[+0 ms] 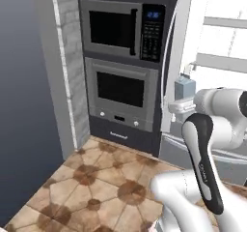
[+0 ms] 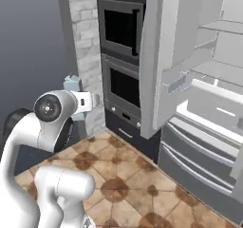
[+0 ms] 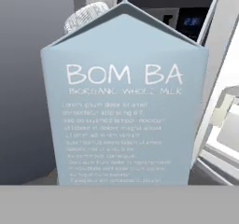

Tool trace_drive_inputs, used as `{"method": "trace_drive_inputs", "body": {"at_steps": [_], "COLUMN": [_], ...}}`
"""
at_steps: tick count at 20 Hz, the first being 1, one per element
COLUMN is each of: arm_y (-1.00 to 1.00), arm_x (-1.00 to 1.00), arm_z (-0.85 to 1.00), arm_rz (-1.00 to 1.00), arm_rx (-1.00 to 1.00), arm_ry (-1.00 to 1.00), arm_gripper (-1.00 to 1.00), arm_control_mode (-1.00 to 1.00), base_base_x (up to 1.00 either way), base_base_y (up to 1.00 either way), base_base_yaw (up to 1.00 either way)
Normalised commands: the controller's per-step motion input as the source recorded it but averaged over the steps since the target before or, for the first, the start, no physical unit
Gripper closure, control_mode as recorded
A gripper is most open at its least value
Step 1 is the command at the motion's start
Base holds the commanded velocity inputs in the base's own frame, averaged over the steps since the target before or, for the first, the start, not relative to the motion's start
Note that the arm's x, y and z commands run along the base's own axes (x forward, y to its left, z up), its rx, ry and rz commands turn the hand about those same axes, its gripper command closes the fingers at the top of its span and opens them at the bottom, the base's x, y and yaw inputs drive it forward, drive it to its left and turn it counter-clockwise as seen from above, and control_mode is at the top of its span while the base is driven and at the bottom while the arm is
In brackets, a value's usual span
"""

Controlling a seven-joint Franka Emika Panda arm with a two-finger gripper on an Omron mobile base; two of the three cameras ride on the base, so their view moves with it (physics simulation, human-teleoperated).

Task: Take a sugar cube from the saucer and place it inside the coffee. Then, grab milk from the fridge and place it next to the coffee on the counter to sweeten the coffee.

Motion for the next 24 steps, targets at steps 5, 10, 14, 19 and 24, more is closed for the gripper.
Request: {"method": "trace_drive_inputs", "body": {"at_steps": [5,10,14,19,24], "arm_y": [0.0,0.0,0.0,0.0,0.0], "arm_x": [0.0,0.0,0.0,0.0,0.0], "arm_z": [0.0,0.0,0.0,0.0,0.0], "arm_rz": [0.0,0.0,0.0,0.0,0.0], "arm_rx": [0.0,0.0,0.0,0.0,0.0], "arm_ry": [0.0,0.0,0.0,0.0,0.0], "arm_gripper": [1.0,1.0,1.0,1.0,1.0], "arm_control_mode": [1.0,1.0,1.0,1.0,1.0], "base_base_x": [0.05,-0.08,-0.33,-0.07,0.06], "base_base_y": [0.0,-0.12,-0.23,-0.11,0.0], "base_base_yaw": [0.9,0.9,0.89,0.87,0.78]}}
